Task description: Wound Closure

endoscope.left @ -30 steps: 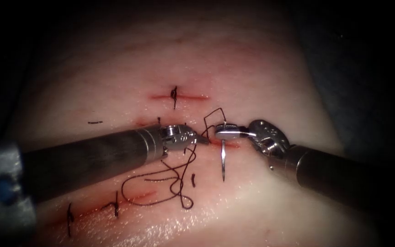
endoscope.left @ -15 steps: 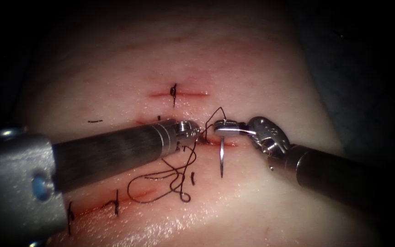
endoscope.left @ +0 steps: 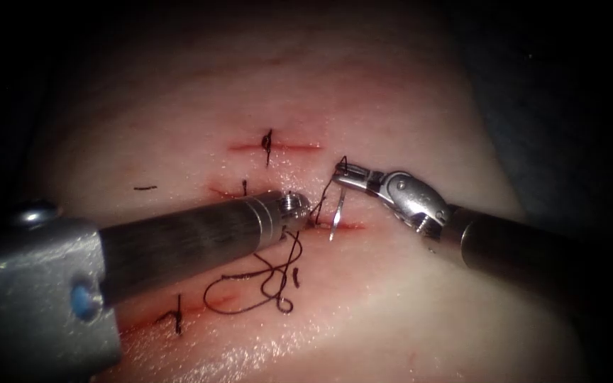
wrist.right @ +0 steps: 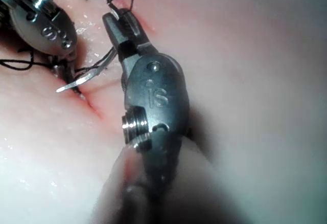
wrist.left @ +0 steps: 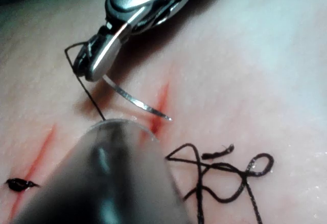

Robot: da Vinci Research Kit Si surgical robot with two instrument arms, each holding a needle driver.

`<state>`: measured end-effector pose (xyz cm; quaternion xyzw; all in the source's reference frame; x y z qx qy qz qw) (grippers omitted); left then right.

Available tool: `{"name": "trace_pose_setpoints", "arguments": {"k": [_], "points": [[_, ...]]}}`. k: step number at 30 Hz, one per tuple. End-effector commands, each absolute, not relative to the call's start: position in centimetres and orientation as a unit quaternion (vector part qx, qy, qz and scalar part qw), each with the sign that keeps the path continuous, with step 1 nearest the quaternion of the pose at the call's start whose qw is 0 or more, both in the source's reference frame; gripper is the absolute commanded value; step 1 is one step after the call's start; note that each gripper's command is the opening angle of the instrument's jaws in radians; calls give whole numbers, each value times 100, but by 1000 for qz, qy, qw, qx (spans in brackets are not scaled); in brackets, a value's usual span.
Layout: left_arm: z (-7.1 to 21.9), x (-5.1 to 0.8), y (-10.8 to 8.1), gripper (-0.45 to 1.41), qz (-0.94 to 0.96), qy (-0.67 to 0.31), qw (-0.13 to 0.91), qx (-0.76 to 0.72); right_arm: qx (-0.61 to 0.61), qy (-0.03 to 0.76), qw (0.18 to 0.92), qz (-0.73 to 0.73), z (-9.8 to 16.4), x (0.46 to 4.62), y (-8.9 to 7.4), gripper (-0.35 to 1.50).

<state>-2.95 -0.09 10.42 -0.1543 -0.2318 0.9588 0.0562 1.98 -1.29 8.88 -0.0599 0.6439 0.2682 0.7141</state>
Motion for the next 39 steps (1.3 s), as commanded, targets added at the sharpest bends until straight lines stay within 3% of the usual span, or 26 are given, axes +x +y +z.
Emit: {"name": "trace_pose_setpoints", "arguments": {"k": [1, 7, 10, 25, 39], "points": [[1046, -300, -6, 7, 959, -231, 56, -155, -65, 644, 716, 263, 900, 206, -125, -35], [1045, -301, -5, 31, 958, -232, 59, -155, -75, 642, 721, 251, 905, 209, -129, -35], [1045, -301, -5, 34, 958, -233, 62, -154, -83, 639, 724, 245, 901, 207, -123, -35], [1040, -300, -5, 29, 957, -235, 74, -155, -110, 638, 735, 201, 911, 224, -150, -35], [1026, -299, -1, 36, 953, -234, 85, -173, -100, 643, 736, 188, 920, 233, -161, -35]]}}
